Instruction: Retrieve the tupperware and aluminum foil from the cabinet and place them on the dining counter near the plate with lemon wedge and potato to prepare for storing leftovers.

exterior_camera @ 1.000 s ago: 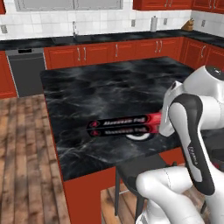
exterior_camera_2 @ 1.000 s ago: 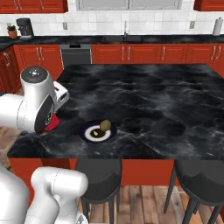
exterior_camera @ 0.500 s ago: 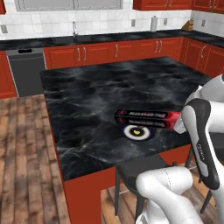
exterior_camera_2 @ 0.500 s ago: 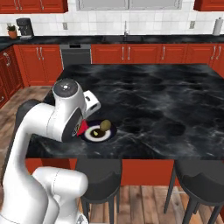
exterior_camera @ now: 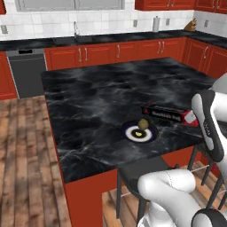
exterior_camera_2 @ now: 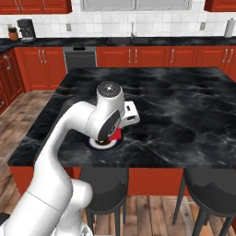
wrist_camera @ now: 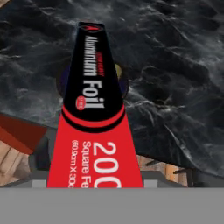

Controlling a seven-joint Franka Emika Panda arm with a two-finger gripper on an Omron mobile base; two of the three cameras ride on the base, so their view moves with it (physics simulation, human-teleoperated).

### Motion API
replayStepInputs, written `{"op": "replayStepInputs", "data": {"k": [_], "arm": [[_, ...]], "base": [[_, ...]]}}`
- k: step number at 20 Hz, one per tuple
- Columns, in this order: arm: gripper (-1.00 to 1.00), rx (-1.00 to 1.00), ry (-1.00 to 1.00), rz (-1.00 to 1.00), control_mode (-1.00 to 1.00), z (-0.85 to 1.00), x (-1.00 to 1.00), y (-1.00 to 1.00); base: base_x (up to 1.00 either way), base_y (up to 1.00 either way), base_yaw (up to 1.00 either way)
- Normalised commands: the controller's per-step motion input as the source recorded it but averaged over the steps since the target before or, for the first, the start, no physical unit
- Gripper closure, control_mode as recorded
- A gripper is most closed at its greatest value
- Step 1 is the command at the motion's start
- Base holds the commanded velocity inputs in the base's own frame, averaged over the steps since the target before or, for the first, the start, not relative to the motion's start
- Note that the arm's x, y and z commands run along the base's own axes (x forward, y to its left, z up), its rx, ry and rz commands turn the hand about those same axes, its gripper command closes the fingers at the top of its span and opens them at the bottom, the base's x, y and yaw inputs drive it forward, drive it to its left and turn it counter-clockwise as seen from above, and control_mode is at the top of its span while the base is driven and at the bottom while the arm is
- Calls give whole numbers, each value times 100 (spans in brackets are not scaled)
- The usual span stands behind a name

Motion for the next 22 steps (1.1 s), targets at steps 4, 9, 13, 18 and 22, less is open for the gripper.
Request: {"op": "replayStepInputs", "data": {"k": [4, 9, 13, 18, 22], "arm": [[100, 9, 9, -23, -100, -12, 36, -33], [100, 2, 1, -17, -100, -28, 31, -14], [100, 0, 0, -12, -100, -51, 30, 0], [100, 0, 0, -12, -100, -65, 29, -1], [100, 0, 0, -12, -100, -61, 34, -13]], "base": [[0, 0, 0], [0, 0, 0], [0, 0, 0], [0, 0, 0], [0, 0, 0]]}}
